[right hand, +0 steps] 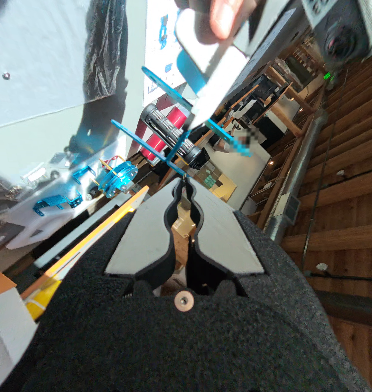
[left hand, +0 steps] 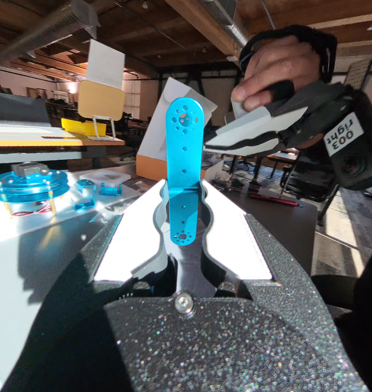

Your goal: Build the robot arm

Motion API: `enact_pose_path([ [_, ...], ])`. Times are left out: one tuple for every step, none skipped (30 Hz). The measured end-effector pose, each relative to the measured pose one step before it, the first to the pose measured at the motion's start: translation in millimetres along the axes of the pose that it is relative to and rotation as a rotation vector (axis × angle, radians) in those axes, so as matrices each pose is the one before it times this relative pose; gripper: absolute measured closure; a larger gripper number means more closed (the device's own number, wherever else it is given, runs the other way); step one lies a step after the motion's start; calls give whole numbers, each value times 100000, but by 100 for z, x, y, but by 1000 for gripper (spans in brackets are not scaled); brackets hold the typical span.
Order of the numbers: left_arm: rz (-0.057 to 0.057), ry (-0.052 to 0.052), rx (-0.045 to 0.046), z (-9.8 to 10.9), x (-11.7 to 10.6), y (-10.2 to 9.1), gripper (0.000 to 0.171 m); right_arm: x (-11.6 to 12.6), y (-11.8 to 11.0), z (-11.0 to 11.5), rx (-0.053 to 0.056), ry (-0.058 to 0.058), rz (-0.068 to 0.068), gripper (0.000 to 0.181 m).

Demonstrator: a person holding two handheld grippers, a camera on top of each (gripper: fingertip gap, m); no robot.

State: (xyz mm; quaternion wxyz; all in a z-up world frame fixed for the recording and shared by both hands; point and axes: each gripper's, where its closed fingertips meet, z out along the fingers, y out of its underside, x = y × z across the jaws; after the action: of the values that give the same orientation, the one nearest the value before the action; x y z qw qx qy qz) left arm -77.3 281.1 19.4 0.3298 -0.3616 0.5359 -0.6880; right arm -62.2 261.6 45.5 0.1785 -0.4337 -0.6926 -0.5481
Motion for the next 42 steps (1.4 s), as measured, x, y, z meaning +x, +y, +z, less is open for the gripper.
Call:
enact_pose_path([
  [-2899,7572,-2404,430,406,43,146,-211,-5,-322,599,496,-3778,179],
  [-5304,7745,-5432,395,471,444,146,-381,-278,-321,1676,-793,-1471,179],
  [-3029,-378,-2532,347,-483,174,146,-374,-269,-211,1463,-782,-151,179],
  [-934,-1282,-3393,402,-510,372,146,-242,76,-47,-278,207,-577,179],
  [-456,1368,-4583,504,-177,619,146,-229,139,52,-164,288,-573,179],
  [-1320,1217,-2044,522,-272,330,146,-472,-14,126,725,-1485,1067,179],
  [-2247,1539,-1775,511,-263,286,146,-261,-109,148,1217,347,-85,179],
  [-1590,3025,-2615,502,-19,361,146,-244,19,241,402,619,-2130,179],
  [-106,1463,-150,406,-117,-2,146,-487,202,325,-1082,-1038,-2339,179],
  [1243,546,-391,353,-89,39,146,-355,80,270,-381,253,-2671,179],
  [2013,-116,-2211,353,-25,297,146,-281,-107,169,925,871,-2541,179],
  [2414,-851,-1838,303,17,229,146,-562,-100,194,582,-1430,-1486,179],
  [2477,-593,-1219,240,149,130,146,-352,-86,141,267,-416,-1447,179],
  [2011,-179,-606,176,219,47,145,-325,-142,91,855,-455,-1625,179],
  [887,-580,-53,133,98,-60,146,-348,-139,74,724,-1130,-572,179],
  [-28,-728,571,83,-10,-139,146,24,-254,-5,1481,1123,-389,179],
  [-227,463,436,69,116,-99,146,88,-245,4,1351,984,28,179],
  [-199,423,303,63,73,-46,145,-147,-44,133,2,-1191,388,179],
  [-9,-278,124,45,-19,-6,146,18,42,108,-481,243,-828,179],
  [477,-214,-451,26,4,82,146,85,-12,69,219,1014,-1727,179],
  [564,-679,-126,-15,-58,32,146,-187,2,84,-26,-1096,-839,179],
  [325,-501,-47,-37,-46,28,146,-164,-157,28,877,-774,-743,179],
  [271,-63,34,-53,11,18,145,-28,-95,33,519,55,-954,179],
  [372,120,100,-62,58,15,146,-98,-56,49,208,-597,-985,179],
  [356,-184,102,-63,18,4,146,-30,-68,47,442,-279,-911,179],
  [653,220,27,-60,101,32,146,-23,74,84,-275,-591,-829,179],
  [669,356,-232,-44,114,53,146,50,57,32,219,-177,-1280,179],
  [621,-345,111,-50,23,-13,146,66,8,20,800,-308,-842,179],
  [84,-205,197,-42,7,-16,146,48,57,27,357,-854,-13,179],
  [-7,81,-3,-42,24,16,146,97,-74,-13,1077,-283,-427,178],
  [155,-418,170,-65,-51,-4,146,164,-97,-12,909,150,-821,179],
  [112,-177,-109,-70,-28,32,146,51,10,71,-84,-663,-895,179],
  [276,-28,139,-91,6,-26,146,80,-75,35,394,-69,-1660,178],
  [280,54,213,-93,24,-35,146,-25,-164,-5,1080,-563,-1721,178],
  [256,133,-425,-43,27,74,146,-30,-90,45,645,-808,-1195,178],
  [244,62,-147,-30,9,45,146,36,-7,85,181,-425,-940,178],
  [-36,76,-57,-32,13,11,146,57,11,86,-119,-156,-1053,178],
  [279,490,-506,1,81,92,146,90,-113,24,781,234,-1644,178],
  [419,179,-228,13,51,47,146,150,-158,-8,1082,542,-1374,179],
  [280,-98,-268,-11,0,51,145,34,-73,27,311,-644,-476,178],
  [-95,20,167,-23,-13,-13,146,-26,-77,22,350,-922,-356,178],
  [-380,947,291,-60,126,-58,146,77,-122,-24,552,236,-1395,178],
])
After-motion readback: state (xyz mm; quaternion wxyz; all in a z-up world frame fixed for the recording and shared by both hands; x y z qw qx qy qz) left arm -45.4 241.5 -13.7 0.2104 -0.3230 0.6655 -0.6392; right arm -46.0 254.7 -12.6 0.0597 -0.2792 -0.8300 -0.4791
